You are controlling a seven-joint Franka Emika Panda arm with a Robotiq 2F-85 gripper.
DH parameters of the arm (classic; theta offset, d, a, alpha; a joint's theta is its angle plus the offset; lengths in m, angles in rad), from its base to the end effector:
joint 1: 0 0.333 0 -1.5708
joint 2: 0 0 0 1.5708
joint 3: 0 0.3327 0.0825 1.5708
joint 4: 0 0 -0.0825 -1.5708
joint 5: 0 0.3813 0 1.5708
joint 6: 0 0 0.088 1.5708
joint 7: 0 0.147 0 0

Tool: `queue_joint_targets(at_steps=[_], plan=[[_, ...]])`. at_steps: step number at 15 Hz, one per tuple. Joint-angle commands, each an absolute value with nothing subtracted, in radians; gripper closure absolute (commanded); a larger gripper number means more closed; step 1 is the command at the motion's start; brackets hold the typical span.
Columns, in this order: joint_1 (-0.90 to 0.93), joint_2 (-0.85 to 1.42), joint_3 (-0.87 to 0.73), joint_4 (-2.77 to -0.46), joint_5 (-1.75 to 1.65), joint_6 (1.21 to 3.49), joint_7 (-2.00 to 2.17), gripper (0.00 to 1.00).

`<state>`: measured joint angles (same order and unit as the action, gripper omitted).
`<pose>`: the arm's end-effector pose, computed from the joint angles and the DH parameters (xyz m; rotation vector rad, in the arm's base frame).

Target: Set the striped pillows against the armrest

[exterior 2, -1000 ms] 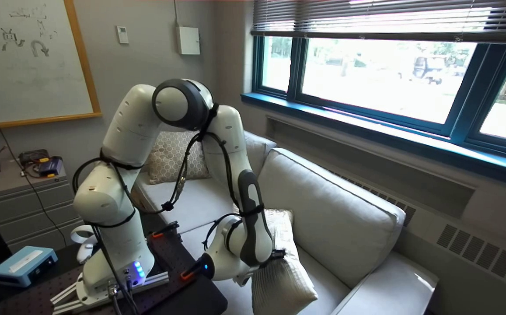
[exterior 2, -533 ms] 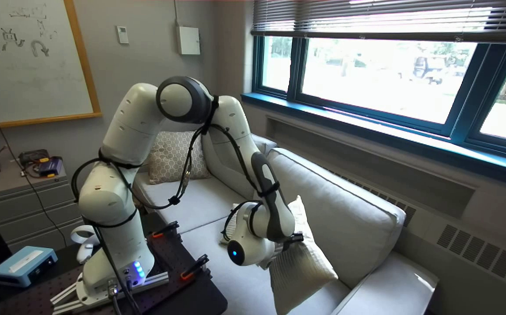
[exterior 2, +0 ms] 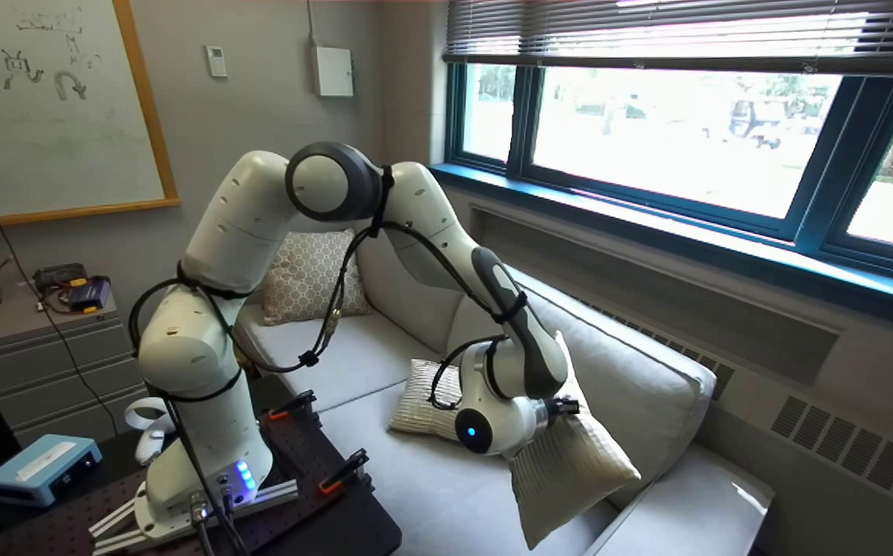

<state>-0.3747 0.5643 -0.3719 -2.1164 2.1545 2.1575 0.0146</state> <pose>0.4806 -0.3635 0.1549 -0.6079 1.9023 -0.3176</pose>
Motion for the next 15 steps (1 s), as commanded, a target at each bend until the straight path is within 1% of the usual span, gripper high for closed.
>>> queue_joint_targets(at_steps=[1,5,8,15], plan=[[-0.431,0.679,-0.342,-2.005,2.124,2.122,0.167,0.99],[-0.445,0.805,-0.302,-1.908,2.121,2.125,0.262,0.99],[-0.438,0.855,-0.281,-1.869,2.125,2.135,0.284,0.99],[-0.485,0.904,-0.28,-1.915,2.139,2.134,0.353,0.99]])
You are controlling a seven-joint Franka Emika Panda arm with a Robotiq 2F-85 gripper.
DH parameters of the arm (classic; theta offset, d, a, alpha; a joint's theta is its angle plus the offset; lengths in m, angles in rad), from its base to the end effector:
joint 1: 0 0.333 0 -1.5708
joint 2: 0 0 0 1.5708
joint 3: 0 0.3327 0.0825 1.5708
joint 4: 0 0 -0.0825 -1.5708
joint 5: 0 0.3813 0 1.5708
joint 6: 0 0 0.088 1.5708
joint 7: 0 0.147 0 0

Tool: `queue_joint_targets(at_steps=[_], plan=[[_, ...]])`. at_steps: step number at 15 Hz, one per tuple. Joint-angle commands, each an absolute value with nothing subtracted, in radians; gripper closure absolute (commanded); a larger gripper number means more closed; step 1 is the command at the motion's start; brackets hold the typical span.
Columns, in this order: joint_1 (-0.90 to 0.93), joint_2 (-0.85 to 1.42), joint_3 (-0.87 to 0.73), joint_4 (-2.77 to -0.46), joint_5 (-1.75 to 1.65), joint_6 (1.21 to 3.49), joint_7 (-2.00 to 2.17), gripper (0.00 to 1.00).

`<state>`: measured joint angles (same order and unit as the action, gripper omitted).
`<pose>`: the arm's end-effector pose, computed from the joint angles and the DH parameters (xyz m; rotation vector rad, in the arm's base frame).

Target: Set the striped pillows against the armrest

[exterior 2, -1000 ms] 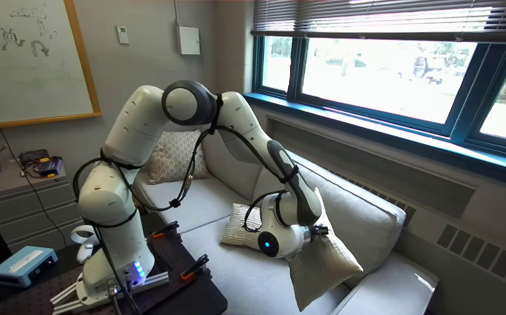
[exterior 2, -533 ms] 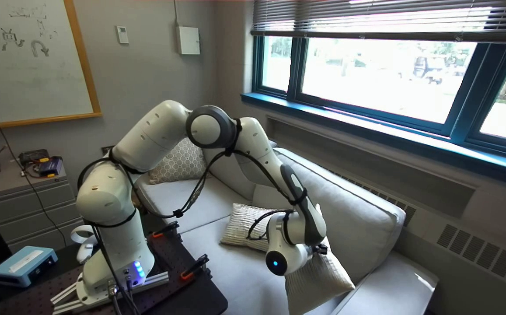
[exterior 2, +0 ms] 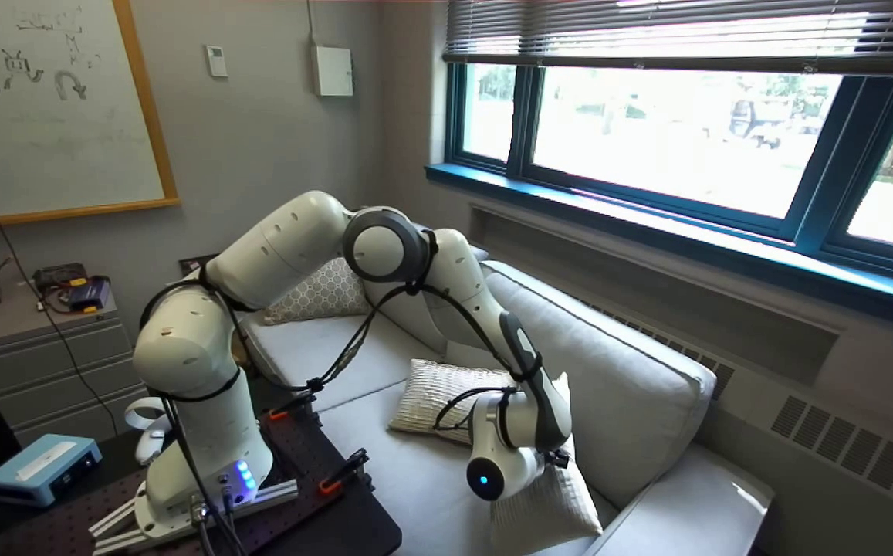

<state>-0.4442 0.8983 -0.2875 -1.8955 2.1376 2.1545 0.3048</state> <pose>0.4947 -0.3666 0.0201 -0.3623 2.0632 -0.0260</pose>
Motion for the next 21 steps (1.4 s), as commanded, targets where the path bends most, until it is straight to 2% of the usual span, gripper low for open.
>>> queue_joint_targets(at_steps=[1,9,16,21], plan=[[-0.497,0.92,-0.278,-1.92,2.147,2.127,0.359,0.99],[-0.6,0.99,-0.264,-2.013,2.255,1.965,0.343,0.99],[-0.544,0.773,-0.36,-2.214,2.271,1.905,0.142,0.99],[-0.567,0.701,-0.397,-2.288,2.268,1.875,0.183,0.99]])
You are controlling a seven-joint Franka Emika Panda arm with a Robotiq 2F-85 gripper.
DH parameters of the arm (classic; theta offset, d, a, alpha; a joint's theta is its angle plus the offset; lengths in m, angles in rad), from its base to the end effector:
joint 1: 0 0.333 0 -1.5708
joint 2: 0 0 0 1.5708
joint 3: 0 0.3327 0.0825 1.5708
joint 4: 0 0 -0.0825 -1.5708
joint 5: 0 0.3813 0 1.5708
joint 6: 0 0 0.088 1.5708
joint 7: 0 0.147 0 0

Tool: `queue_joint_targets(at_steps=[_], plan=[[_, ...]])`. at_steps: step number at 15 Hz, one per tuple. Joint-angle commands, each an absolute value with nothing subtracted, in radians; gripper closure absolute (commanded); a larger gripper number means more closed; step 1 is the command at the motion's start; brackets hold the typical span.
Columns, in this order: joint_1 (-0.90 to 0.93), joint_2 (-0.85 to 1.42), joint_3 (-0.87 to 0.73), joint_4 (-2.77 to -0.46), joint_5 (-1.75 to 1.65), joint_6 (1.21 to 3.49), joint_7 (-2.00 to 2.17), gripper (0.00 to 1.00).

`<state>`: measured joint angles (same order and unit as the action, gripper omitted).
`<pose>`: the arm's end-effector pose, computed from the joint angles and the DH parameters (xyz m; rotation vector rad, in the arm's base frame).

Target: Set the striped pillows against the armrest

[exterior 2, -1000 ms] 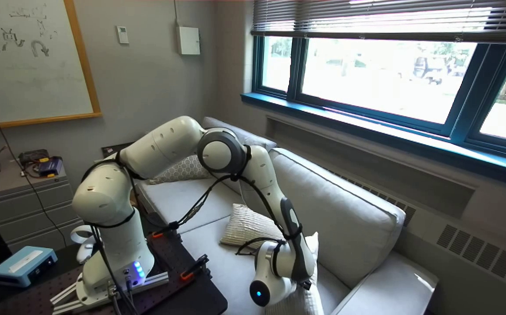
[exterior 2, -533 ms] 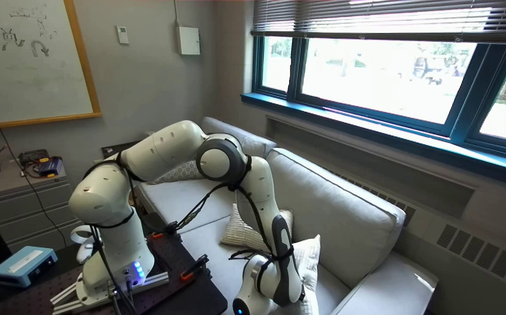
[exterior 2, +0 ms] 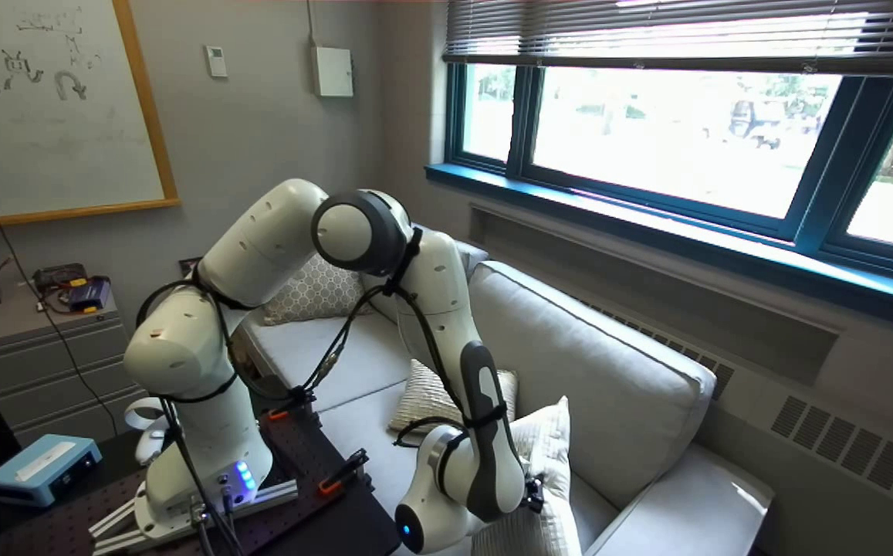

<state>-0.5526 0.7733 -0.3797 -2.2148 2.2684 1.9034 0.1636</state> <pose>0.3649 -0.3873 0.0377 -0.1189 1.9668 -0.1499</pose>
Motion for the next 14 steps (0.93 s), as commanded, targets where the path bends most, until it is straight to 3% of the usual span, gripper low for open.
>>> queue_joint_targets(at_steps=[1,11,12,14], plan=[[-0.575,0.703,-0.397,-2.289,2.269,1.867,0.195,0.99],[-0.524,0.638,-0.425,-2.227,2.176,1.864,0.125,0.99],[-0.504,0.614,-0.433,-2.241,2.148,1.865,0.08,0.7],[-0.445,0.562,-0.437,-2.275,2.11,1.912,0.011,0.64]])
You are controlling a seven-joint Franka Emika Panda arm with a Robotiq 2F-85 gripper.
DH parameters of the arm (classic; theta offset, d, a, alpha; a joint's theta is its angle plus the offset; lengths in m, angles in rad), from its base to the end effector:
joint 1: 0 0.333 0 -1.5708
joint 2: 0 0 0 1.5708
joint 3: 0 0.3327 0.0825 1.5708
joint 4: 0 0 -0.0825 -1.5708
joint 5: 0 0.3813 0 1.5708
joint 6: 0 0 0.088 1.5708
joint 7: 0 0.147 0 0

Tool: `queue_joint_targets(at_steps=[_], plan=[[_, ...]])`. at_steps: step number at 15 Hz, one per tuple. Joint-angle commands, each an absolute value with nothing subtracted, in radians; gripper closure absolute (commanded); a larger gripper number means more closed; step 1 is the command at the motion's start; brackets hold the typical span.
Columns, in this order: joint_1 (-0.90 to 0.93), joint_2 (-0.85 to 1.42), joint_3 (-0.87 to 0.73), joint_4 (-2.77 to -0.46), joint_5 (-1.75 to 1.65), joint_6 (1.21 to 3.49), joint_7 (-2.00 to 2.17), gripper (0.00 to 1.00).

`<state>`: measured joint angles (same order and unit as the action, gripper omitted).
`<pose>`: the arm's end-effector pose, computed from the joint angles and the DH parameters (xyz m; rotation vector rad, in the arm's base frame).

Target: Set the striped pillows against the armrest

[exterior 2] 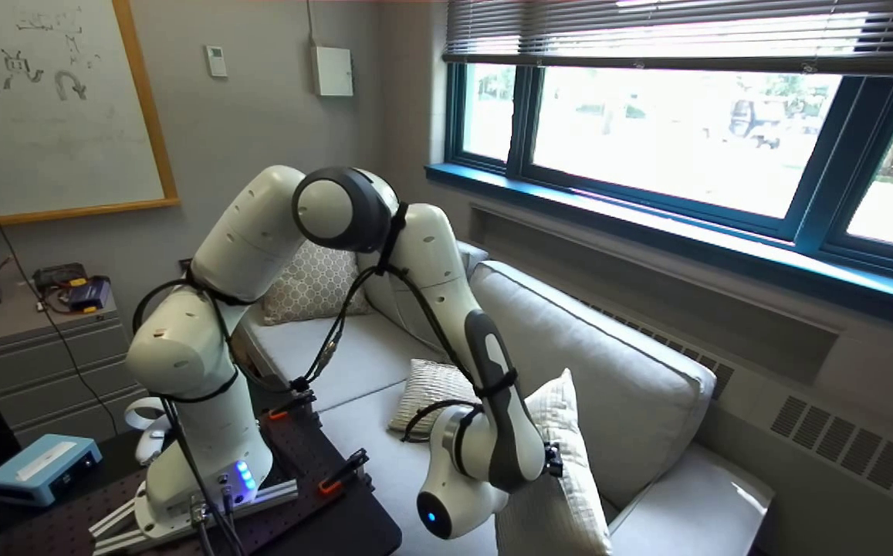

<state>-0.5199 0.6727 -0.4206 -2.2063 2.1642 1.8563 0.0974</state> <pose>0.3927 -0.3955 0.0972 -0.3332 1.8561 -0.1923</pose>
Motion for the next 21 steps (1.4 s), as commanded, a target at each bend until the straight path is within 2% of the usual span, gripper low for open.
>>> queue_joint_targets(at_steps=[1,8,9,11,12,15,16,21], plan=[[-0.415,0.536,-0.43,-2.289,2.098,1.937,-0.024,0.56],[-0.119,0.467,-0.261,-2.25,2.066,2.291,-0.06,0.04],[-0.182,0.497,-0.281,-2.255,2.094,2.223,-0.069,0.21],[-0.117,0.487,-0.243,-2.243,2.091,2.291,-0.067,0.06],[-0.105,0.485,-0.239,-2.241,2.09,2.303,-0.068,0.04],[-0.123,0.485,-0.245,-2.241,2.079,2.301,-0.068,0.04],[-0.129,0.485,-0.246,-2.241,2.077,2.3,-0.067,0.01],[-0.076,0.553,-0.265,-2.144,2.321,2.516,-0.26,0.0]])
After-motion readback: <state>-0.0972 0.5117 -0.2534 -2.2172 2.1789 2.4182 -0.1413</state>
